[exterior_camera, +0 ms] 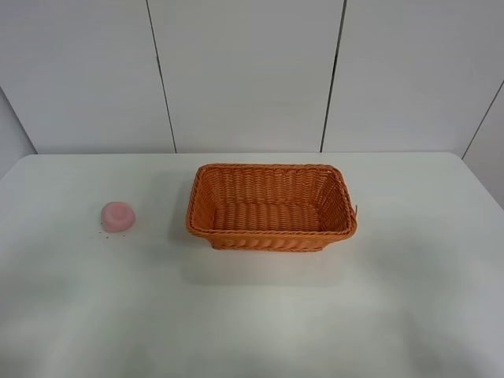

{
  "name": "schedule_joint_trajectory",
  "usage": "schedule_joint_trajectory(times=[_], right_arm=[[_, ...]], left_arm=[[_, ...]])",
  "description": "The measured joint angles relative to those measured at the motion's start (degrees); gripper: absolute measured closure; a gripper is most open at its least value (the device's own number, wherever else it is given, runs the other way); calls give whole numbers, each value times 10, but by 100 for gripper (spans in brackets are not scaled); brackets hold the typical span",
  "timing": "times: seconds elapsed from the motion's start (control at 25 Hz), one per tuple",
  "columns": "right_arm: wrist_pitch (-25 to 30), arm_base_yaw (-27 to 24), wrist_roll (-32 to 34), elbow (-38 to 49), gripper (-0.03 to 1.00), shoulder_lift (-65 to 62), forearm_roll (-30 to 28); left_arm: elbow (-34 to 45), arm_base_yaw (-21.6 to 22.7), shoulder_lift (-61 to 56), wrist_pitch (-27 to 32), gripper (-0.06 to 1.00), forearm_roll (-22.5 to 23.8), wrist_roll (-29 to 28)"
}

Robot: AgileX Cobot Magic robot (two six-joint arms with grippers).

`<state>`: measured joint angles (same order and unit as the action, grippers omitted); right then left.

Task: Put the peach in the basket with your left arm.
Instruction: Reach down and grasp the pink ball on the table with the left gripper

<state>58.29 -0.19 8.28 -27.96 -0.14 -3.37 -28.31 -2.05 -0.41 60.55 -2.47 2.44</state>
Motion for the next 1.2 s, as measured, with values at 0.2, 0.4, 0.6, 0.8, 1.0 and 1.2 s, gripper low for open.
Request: schedule_joint_trajectory(times=[0.2, 0.4, 0.6, 0.8, 1.0, 1.2], right_arm=[[0, 0, 0, 0, 27, 0, 0], [0, 0, 0, 0, 27, 0, 0], [0, 0, 0, 0, 27, 0, 0], [0, 0, 0, 0, 27, 0, 0], [0, 0, 0, 0, 27, 0, 0], [0, 0, 0, 0, 27, 0, 0]], left_arm=[[0, 0, 0, 0, 9, 0, 0], [0, 0, 0, 0, 9, 0, 0], [-39, 0, 88, -1, 9, -2, 0], [-106, 0, 287, -19, 9, -2, 0], [-186, 0, 510, -79, 9, -2, 8], [-291, 0, 732, -149, 9, -2, 32]])
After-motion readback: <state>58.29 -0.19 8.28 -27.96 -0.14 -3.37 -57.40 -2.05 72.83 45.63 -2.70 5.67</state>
